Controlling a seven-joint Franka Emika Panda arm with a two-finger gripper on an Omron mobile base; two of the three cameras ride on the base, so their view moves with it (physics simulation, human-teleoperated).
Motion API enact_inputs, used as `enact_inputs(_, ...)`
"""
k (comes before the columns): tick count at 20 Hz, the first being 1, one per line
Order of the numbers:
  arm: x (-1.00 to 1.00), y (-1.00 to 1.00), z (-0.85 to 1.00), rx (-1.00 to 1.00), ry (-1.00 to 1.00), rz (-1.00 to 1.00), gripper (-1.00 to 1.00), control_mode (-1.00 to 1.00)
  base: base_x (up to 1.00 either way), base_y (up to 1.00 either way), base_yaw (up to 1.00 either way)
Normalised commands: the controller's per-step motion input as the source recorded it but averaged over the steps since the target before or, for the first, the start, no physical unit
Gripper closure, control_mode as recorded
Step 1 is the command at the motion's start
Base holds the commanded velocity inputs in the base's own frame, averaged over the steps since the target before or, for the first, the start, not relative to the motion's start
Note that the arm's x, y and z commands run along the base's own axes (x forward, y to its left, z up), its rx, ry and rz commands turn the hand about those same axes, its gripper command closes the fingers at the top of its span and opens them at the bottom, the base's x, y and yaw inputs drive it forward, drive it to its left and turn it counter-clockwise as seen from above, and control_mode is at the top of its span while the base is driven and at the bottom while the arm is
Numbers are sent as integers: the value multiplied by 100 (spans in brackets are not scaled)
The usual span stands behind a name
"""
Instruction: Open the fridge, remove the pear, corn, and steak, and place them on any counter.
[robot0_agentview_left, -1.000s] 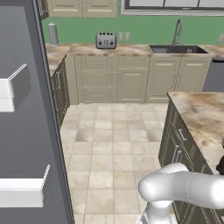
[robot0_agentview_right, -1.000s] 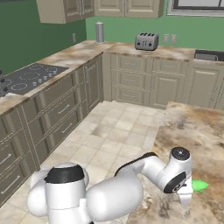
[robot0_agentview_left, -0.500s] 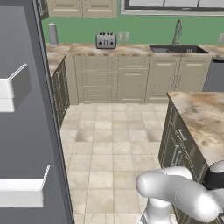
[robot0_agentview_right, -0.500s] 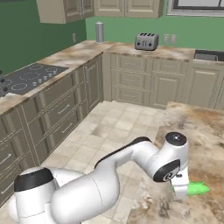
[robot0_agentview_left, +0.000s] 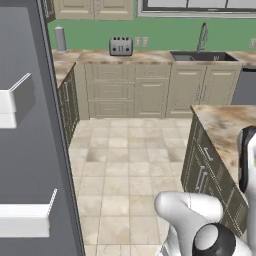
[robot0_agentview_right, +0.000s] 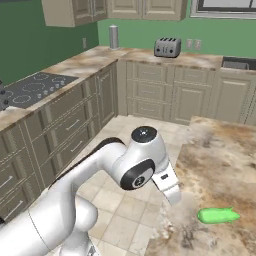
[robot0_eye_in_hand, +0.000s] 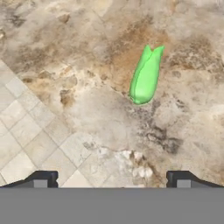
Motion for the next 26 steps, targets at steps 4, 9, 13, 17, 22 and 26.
enact_inputs(4, 0, 100, 56, -6, 11, 48, -100, -100, 0, 0, 0)
enact_inputs(9, 0, 100, 46, 0, 12, 44, -100, -100, 0, 0, 0)
enact_inputs(13, 0, 98, 11, 0, 8, 37, -100, -100, 0, 0, 0)
enact_inputs(17, 0, 59, 0, 0, 3, 26, -100, -100, 0, 0, 0)
enact_inputs(22, 0, 26, -3, 0, 0, 11, -100, 100, -5, 6, 3)
enact_inputs(26, 0, 0, 0, 0, 0, 0, -100, 100, -92, 59, 17)
